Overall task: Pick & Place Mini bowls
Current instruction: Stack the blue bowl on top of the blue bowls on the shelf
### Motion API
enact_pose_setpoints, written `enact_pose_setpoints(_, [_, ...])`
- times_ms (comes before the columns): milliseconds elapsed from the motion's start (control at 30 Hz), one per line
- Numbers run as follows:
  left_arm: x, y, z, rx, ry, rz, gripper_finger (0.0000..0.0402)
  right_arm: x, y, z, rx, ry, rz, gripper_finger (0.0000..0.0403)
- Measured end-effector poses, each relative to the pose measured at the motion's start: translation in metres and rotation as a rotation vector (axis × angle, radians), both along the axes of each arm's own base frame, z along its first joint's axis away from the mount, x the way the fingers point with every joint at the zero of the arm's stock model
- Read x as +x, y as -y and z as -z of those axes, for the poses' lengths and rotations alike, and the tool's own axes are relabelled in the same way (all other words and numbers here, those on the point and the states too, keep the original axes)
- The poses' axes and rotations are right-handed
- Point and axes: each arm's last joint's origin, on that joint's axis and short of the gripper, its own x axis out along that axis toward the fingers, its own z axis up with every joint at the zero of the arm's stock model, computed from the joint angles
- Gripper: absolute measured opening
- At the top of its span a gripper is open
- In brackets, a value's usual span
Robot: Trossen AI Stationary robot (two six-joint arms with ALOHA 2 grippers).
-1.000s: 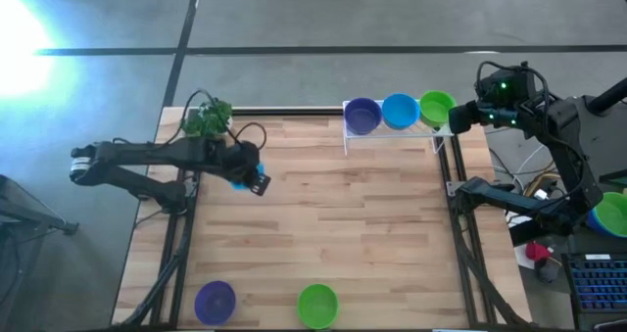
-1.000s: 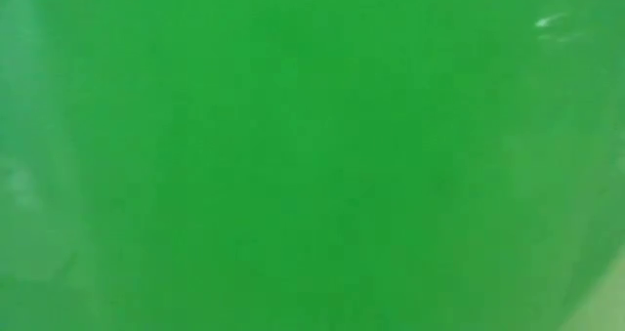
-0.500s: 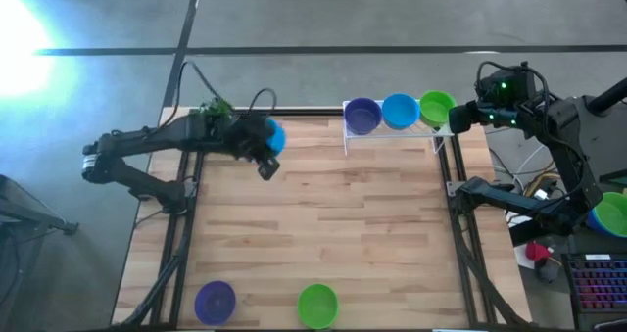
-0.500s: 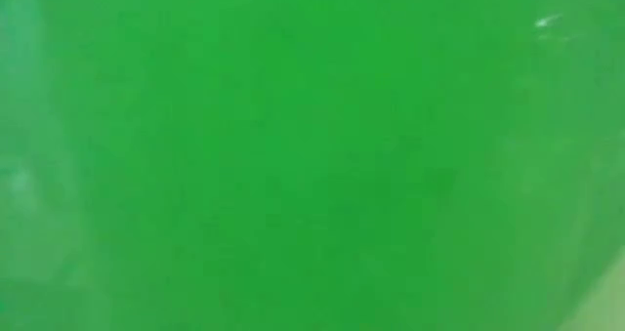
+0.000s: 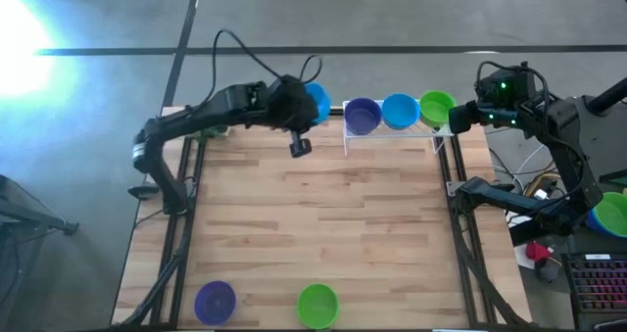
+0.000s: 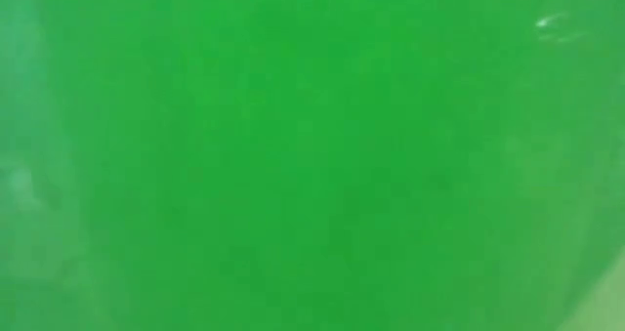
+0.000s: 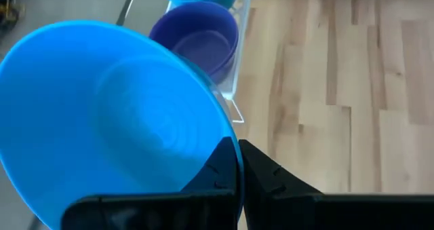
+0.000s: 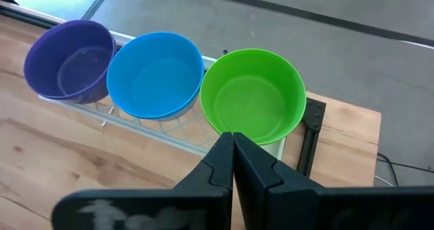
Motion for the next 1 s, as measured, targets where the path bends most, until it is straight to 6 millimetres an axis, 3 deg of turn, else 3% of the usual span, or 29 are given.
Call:
enact_pose_setpoints(200, [0.019, -0.003, 0.002, 0.095, -0.04, 0.065, 0.0, 0.009, 0.003, -0.004, -0.044, 0.109, -0.212, 0.0008])
enact_pose_setpoints(333, [0.025, -0.002, 0.008, 0.245, -0.127, 0.056, 0.0, 0.024, 0.008, -0.013, -0.155, 0.283, -0.455, 0.0008])
enact_pose_setpoints(500, [0.029, 0.005, 0.011, 0.358, -0.194, 0.077, 0.0, 0.043, 0.012, -0.021, -0.282, 0.365, -0.674, 0.0008])
enact_pose_setpoints(800, [0.031, 0.012, 0.01, 0.471, -0.248, 0.09, 0.0, 0.085, 0.022, -0.014, -0.263, 0.351, -0.852, 0.0011])
enact_pose_setpoints(1000, [0.031, 0.014, 0.01, 0.493, -0.264, 0.12, 0.0, 0.112, 0.029, -0.01, -0.252, 0.326, -0.933, 0.0048])
